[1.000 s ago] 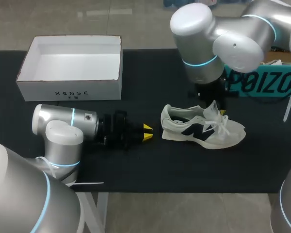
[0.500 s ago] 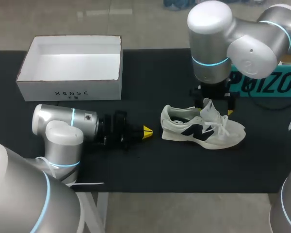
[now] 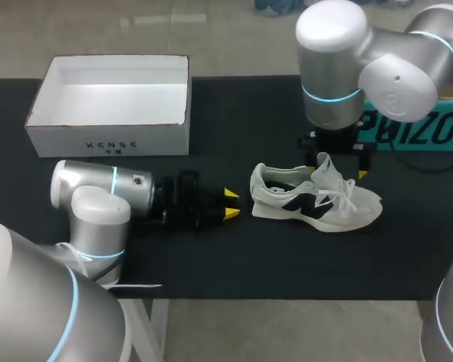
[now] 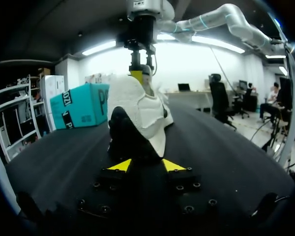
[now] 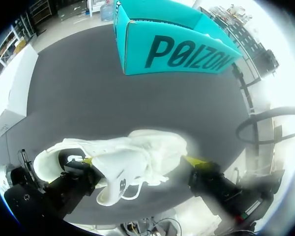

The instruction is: Take the shoe out of the shoebox, open the shoe tongue, remove and reinsert the insole, then place the shoe into the shoebox

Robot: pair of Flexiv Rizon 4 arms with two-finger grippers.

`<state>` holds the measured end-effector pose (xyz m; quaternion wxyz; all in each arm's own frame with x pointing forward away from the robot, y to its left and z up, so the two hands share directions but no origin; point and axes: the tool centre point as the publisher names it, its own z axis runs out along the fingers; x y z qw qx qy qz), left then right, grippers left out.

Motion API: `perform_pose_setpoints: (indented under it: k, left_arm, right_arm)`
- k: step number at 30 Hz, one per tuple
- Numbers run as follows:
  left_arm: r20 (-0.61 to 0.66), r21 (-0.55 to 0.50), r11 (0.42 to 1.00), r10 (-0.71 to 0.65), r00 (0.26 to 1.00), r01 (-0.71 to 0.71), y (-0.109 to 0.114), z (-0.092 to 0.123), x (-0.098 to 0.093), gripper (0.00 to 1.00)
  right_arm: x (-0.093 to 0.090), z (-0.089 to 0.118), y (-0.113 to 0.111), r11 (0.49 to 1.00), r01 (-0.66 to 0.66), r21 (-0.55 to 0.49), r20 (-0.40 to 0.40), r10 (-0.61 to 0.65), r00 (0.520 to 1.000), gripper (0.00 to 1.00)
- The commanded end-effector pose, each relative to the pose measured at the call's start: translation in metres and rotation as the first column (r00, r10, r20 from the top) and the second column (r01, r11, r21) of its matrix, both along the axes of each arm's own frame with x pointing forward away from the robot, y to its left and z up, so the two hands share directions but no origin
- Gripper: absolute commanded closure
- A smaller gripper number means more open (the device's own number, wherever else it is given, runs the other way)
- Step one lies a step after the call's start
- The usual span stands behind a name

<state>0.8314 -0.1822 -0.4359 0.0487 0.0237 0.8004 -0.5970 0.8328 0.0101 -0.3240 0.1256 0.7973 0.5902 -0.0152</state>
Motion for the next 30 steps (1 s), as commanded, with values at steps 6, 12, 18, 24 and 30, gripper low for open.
perform_pose_setpoints:
  k: [6,12,18,24,30]
  left_arm:
    - [0.004,0.006,1.000,-0.027,1.000,0.027,0.001,0.010,0.002,0.00]
    - [0.009,0.015,0.998,-0.054,0.998,0.054,-0.004,0.010,0.005,0.00]
    - [0.022,0.018,0.996,-0.083,0.996,0.083,-0.014,0.016,0.015,0.00]
    - [0.031,0.038,0.994,-0.101,0.994,0.100,-0.024,0.014,0.022,0.00]
    - [0.022,0.075,0.990,-0.119,0.993,0.117,-0.025,0.009,0.029,0.00]
  right_arm:
    - [0.000,-0.002,-0.002,1.000,-0.004,0.014,-0.003,0.004,1.000,0.00]
    - [0.000,-0.002,-0.003,1.000,-0.009,0.014,-0.003,0.009,1.000,0.00]
    - [-0.001,-0.002,-0.004,1.000,-0.013,0.011,-0.006,0.013,1.000,0.00]
    - [-0.004,-0.003,-0.010,1.000,-0.010,0.010,-0.008,0.011,1.000,0.00]
    - [-0.008,-0.005,-0.015,1.000,-0.006,0.011,-0.014,0.006,1.000,0.00]
